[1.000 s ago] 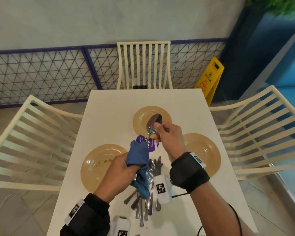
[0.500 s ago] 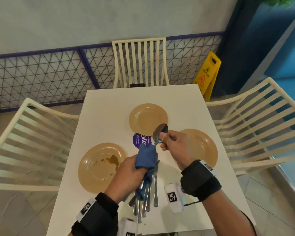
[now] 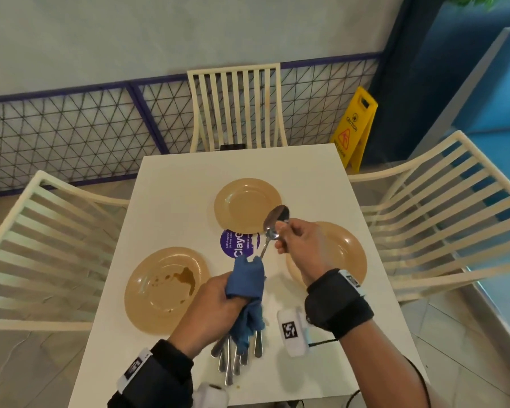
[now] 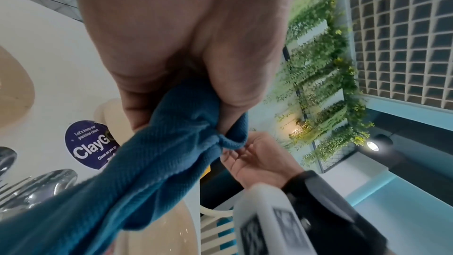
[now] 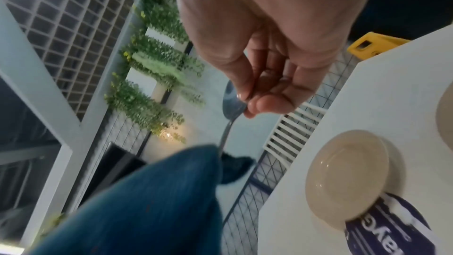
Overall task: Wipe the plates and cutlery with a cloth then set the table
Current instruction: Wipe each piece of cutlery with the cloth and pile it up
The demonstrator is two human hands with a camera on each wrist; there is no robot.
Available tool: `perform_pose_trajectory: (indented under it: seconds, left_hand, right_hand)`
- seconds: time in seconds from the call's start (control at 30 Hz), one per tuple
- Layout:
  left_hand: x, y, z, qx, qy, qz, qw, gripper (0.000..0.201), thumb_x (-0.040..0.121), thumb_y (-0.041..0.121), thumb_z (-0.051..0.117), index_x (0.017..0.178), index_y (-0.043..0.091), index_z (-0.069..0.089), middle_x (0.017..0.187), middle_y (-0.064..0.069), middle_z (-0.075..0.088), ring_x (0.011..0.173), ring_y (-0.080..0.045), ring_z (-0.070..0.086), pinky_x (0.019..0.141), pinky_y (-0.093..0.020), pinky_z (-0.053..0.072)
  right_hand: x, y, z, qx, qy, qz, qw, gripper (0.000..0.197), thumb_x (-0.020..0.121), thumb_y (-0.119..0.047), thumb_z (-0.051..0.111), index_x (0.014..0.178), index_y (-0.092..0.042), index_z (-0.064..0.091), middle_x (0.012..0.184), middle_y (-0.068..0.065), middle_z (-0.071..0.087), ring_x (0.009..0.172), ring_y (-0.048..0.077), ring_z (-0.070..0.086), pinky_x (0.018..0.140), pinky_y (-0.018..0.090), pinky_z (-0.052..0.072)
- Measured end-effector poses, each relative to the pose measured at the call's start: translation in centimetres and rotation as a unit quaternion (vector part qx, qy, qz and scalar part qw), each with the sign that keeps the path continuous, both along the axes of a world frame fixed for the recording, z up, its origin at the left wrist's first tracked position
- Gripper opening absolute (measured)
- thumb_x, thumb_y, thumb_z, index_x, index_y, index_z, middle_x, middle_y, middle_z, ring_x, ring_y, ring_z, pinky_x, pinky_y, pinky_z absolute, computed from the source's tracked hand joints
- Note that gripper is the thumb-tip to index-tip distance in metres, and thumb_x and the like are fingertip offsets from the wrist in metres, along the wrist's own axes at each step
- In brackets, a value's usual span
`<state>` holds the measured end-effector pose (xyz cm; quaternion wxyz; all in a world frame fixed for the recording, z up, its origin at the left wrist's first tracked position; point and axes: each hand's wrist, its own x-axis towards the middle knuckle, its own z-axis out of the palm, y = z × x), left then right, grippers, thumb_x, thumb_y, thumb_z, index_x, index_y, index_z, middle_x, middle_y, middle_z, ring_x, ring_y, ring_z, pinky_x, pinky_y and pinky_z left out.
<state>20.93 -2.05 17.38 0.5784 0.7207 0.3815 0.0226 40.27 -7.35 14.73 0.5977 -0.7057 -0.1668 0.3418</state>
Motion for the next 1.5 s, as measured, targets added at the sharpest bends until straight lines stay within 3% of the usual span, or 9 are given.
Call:
perform_pose_trajectory:
  seconds: [0.13,0.3,0.47,0.7,0.87,1.07,1.2,1.4,1.5]
  left_hand:
    - [1.6,0.6,-0.4,0.048,-0.003,0.056,0.997,0.013,0.094,0.026,0.064,0.085,0.016,0.066,0.075,-0.003,0.074,0.062,-0.010,0.068,0.059,-0.023,0.048]
    - [0.6,-0.9,-1.5,0.022,0.019,-0.022,0.999,0.012,0.092,0.026,0.067,0.084,0.017,0.065,0.078,-0.005,0.072,0.066,-0.008,0.064,0.063,-0.026,0.049]
    - [1.7,0.6,-1.6,0.033,0.012,0.046,0.998,0.008,0.092,0.025,0.065,0.086,0.020,0.067,0.078,-0.001,0.074,0.069,-0.011,0.068,0.063,-0.024,0.051]
    - [-0.6,0.9,-2.3,0.013,0.059,-0.035,0.998,0.006,0.091,0.021,0.066,0.086,0.019,0.067,0.068,0.006,0.070,0.060,-0.001,0.062,0.059,-0.020,0.047]
    - [-4.3,3.0,-2.7,0.015,0.096,0.049,0.994,0.005,0.090,0.020,0.070,0.093,0.016,0.071,0.080,0.002,0.077,0.076,-0.014,0.072,0.072,-0.029,0.055]
    - [-7.1,4.8,-2.4,-0.027,0.066,0.155,0.985,0.010,0.092,0.007,0.066,0.100,0.014,0.067,0.079,0.002,0.077,0.071,-0.005,0.072,0.060,-0.015,0.053]
    - [-9.4,5.8,-3.0,-0.022,0.065,0.192,0.979,0.017,0.090,0.013,0.071,0.101,0.026,0.069,0.089,0.011,0.077,0.088,-0.010,0.073,0.077,-0.027,0.053]
    - [-11.2,7.1,-2.8,-0.031,0.058,0.224,0.972,0.004,0.092,0.001,0.065,0.094,0.004,0.067,0.072,-0.010,0.074,0.062,-0.012,0.071,0.054,-0.014,0.052]
    - [-12.2,7.9,-3.3,-0.032,0.052,0.238,0.969,0.005,0.092,0.005,0.067,0.095,0.010,0.068,0.079,-0.006,0.076,0.065,-0.007,0.072,0.061,-0.017,0.053]
  right_hand:
    - [-3.3,-0.6,-1.3,-0.040,-0.035,0.087,0.995,0.031,0.098,-0.021,0.061,0.069,-0.011,0.063,0.060,0.002,0.057,0.057,0.013,0.051,0.060,0.030,0.048]
    - [0.4,-0.9,-1.6,-0.009,0.004,-0.009,1.000,0.022,0.099,-0.015,0.059,0.083,-0.005,0.071,0.067,0.005,0.065,0.057,0.011,0.057,0.063,0.030,0.053]
    - [-3.2,-0.9,-3.0,-0.041,-0.019,0.069,0.997,0.030,0.098,-0.018,0.061,0.068,-0.011,0.064,0.060,0.003,0.059,0.056,0.013,0.055,0.062,0.035,0.052]
    - [2.5,-0.3,-4.0,-0.025,0.083,-0.068,0.994,0.016,0.101,-0.011,0.055,0.105,-0.001,0.068,0.092,0.019,0.072,0.067,0.019,0.068,0.062,0.025,0.059]
    - [1.9,-0.7,-8.3,-0.094,0.116,-0.076,0.986,0.015,0.102,-0.009,0.054,0.107,0.000,0.064,0.089,0.021,0.070,0.062,0.021,0.066,0.052,0.021,0.058]
    - [-2.0,-1.4,-15.7,-0.199,0.130,-0.021,0.971,0.014,0.094,0.014,0.050,0.089,0.010,0.063,0.075,0.024,0.053,0.049,0.021,0.053,0.047,0.027,0.053]
    - [-3.6,-1.4,-19.8,-0.288,0.103,-0.012,0.952,0.037,0.089,-0.002,0.062,0.053,-0.013,0.062,0.060,0.014,0.067,0.058,0.026,0.065,0.071,0.052,0.062]
    - [-4.5,-0.9,-19.8,-0.333,0.098,0.017,0.938,0.020,0.087,-0.015,0.070,0.068,-0.011,0.068,0.073,0.016,0.074,0.066,0.030,0.071,0.072,0.048,0.063]
    - [-4.4,-0.6,-19.1,-0.371,0.068,0.059,0.924,0.015,0.084,-0.023,0.074,0.076,-0.011,0.070,0.076,0.010,0.074,0.071,0.027,0.073,0.074,0.048,0.063]
